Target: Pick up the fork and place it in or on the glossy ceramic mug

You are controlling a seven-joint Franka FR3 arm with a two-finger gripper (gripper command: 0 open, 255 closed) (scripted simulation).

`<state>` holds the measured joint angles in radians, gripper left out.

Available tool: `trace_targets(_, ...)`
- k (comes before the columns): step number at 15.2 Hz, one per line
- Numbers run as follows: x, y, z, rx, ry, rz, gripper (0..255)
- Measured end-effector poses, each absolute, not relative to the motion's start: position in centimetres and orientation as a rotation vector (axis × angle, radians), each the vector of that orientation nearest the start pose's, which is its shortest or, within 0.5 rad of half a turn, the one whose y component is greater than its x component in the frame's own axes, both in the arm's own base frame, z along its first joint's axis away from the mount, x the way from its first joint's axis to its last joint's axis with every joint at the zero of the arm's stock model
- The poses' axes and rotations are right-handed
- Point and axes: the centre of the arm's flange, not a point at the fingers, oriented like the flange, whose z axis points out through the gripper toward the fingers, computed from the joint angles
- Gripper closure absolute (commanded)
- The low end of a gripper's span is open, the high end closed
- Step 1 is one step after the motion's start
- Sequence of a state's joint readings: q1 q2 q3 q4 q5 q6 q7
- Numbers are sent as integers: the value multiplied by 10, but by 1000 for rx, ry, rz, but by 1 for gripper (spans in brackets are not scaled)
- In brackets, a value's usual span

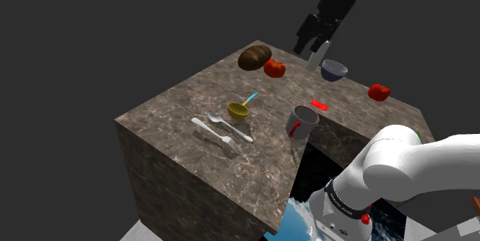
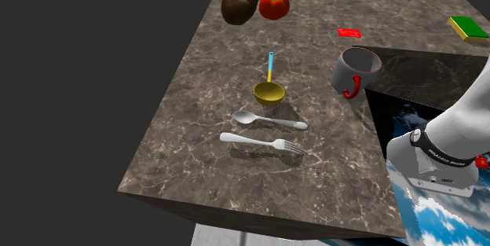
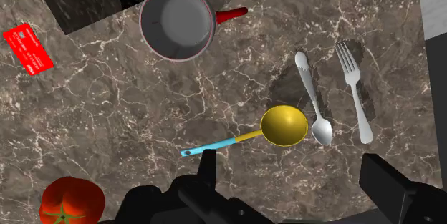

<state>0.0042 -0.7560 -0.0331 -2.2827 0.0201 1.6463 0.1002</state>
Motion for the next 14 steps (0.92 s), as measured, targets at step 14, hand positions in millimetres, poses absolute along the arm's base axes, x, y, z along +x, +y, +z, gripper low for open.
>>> trace_targets(14, 368, 86, 498, -3131, 104, -98, 0)
